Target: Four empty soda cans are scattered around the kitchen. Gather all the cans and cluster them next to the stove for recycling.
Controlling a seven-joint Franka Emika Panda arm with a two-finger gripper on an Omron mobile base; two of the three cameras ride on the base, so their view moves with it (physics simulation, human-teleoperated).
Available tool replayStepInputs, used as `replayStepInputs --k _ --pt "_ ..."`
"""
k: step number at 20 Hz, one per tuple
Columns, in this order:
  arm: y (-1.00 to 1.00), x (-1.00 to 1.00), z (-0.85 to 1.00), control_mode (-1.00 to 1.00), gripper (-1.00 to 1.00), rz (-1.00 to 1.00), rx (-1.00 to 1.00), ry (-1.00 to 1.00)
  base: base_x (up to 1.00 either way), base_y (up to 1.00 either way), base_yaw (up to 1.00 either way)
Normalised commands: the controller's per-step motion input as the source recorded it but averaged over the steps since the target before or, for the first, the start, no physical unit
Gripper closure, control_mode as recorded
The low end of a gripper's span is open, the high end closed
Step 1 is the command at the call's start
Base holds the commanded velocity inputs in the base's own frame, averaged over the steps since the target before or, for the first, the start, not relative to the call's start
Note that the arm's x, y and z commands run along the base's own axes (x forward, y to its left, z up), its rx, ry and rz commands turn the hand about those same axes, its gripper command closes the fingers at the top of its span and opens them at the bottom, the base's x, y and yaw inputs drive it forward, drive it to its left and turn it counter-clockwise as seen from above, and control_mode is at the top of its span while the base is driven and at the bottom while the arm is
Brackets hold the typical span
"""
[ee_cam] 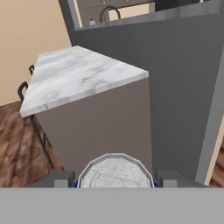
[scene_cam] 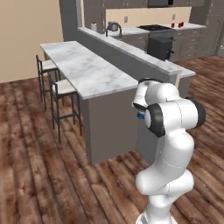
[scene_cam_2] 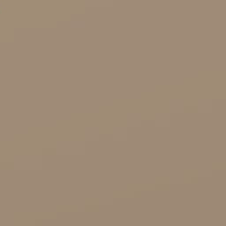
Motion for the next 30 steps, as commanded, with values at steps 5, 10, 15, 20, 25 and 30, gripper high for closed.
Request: replayStepInputs --k 5,10,15,20,25,30 --pt "0.0 0.0 0.0 1.0 1.0 0.0 0.0 0.0 -0.5 0.26 -0.23" --pt "0.0 0.0 0.0 1.0 1.0 0.0 0.0 0.0 -0.42 0.15 -0.25" --pt "0.0 0.0 0.0 1.0 1.0 0.0 0.0 0.0 -0.39 0.12 -0.25" --pt "0.0 0.0 0.0 1.0 1.0 0.0 0.0 0.0 -0.28 0.09 -0.25" --pt "0.0 0.0 0.0 1.0 1.0 0.0 0.0 0.0 -0.06 0.02 -0.25" --pt "0.0 0.0 0.0 1.0 1.0 0.0 0.0 0.0 0.0 0.0 -0.22"
